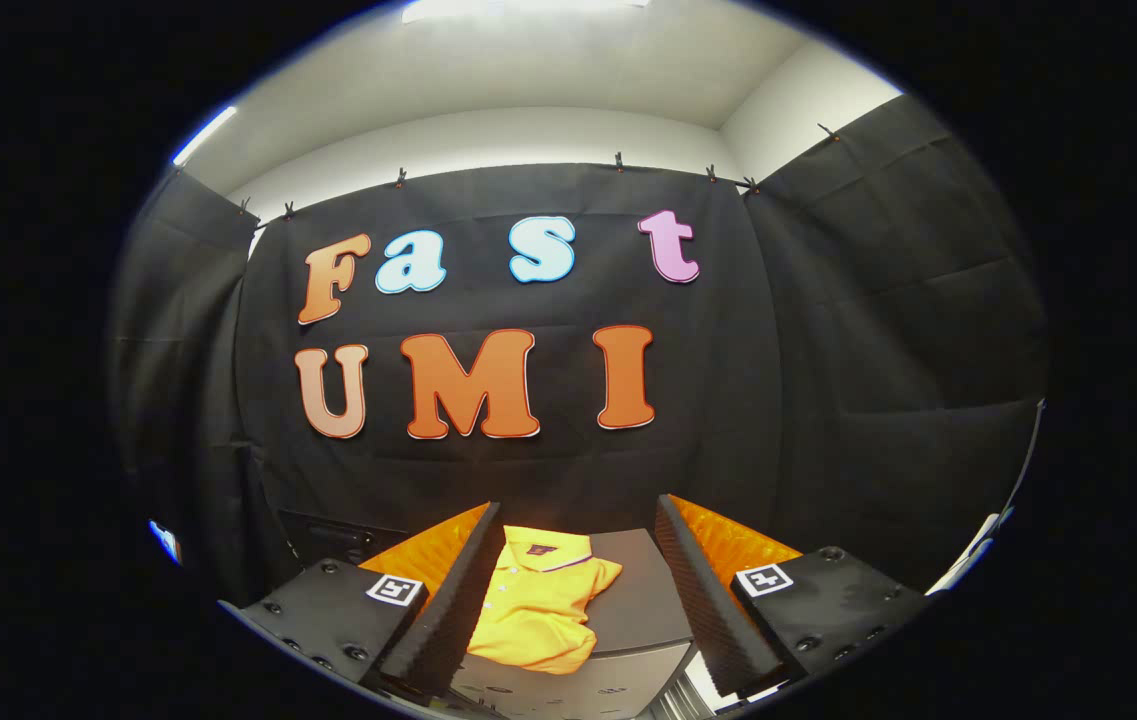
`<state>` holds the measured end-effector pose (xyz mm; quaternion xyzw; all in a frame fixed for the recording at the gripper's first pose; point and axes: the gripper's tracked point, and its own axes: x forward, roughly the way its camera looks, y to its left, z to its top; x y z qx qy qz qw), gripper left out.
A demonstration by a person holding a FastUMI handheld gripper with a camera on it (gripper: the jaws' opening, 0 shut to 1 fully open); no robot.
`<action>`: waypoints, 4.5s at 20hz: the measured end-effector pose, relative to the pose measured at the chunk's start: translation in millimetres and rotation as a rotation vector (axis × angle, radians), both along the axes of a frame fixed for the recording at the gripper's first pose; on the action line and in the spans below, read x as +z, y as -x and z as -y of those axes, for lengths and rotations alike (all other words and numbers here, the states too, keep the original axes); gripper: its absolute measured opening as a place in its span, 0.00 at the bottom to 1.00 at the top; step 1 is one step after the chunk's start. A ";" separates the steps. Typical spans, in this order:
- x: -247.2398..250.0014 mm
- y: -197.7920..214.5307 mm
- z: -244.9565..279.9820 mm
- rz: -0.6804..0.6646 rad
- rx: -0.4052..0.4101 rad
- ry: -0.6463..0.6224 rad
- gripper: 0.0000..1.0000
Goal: Put the clothes into the washing machine and then close the washing machine lid.
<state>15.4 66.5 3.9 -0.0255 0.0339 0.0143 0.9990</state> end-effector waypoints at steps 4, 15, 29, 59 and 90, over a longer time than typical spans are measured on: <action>6.6 -6.6 -36.2 0.010 0.005 0.025 0.98; -10.8 -50.5 -114.4 -0.033 0.009 0.048 0.98; -137.1 -147.3 -93.7 -0.368 0.022 0.022 0.96; -258.1 -152.8 -67.1 -0.696 -0.079 0.121 0.22; -42.4 -107.0 -191.2 -0.036 0.215 -0.064 0.08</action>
